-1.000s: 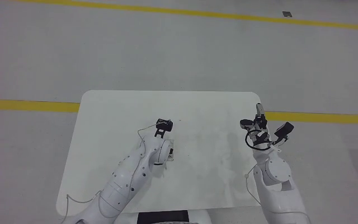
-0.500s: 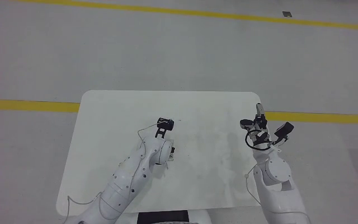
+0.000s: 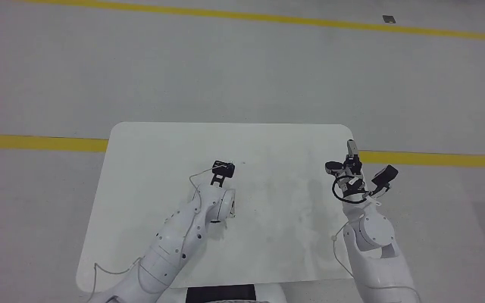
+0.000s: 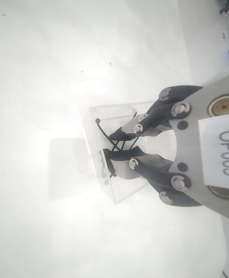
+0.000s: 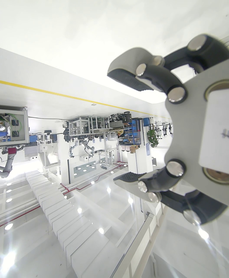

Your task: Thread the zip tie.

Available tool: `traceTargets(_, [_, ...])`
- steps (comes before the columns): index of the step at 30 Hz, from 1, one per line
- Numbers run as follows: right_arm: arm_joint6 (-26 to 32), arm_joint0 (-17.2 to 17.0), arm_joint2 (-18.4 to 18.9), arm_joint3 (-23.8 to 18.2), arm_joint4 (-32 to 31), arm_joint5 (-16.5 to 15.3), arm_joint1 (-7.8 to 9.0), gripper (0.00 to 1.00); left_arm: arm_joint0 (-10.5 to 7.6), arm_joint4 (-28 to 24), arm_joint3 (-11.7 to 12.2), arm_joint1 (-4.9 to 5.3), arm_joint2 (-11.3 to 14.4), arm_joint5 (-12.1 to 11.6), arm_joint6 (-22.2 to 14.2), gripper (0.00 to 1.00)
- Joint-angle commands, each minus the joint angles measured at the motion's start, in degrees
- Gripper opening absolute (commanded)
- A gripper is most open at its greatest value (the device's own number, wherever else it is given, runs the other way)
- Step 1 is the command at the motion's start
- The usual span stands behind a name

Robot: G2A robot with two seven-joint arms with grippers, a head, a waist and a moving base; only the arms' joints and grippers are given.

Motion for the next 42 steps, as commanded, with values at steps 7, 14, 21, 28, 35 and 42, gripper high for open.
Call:
traceTargets(7, [0.00, 0.00, 0.00, 0.00, 0.00, 0.00, 0.00, 1.00, 1.71, 1.81, -2.54, -0.05, -0.22, 0.00, -1.03, 0.00])
traceTargets(14, [0.00, 0.00, 0.00, 0.00, 0.00, 0.00, 0.00, 1.00, 2.74, 2.20, -4.60, 0.09, -0.44, 0.00, -1.34, 0.00])
traceTargets(21, [0.00, 0.00, 0.00, 0.00, 0.00, 0.00, 0.00, 1.00, 2.30, 0.78, -3.17, 0.13, -0.74, 0.00, -0.21, 0.27])
traceTargets(28, [0.00, 0.00, 0.00, 0.00, 0.00, 0.00, 0.00, 1.00, 1.40, 0.11, -1.65, 0.00, -0.51, 0.00, 0.29, 0.25])
traceTargets(35, [0.00, 0.00, 0.00, 0.00, 0.00, 0.00, 0.00, 1.00, 0.74, -0.31, -0.23, -0.18, -0.53, 0.00, 0.40, 0.21])
traceTargets(42, [0.00, 0.00, 0.00, 0.00, 0.00, 0.00, 0.00, 1.00, 0.36, 0.12, 0.56, -0.38, -0.40, 0.00, 0.11, 0.00])
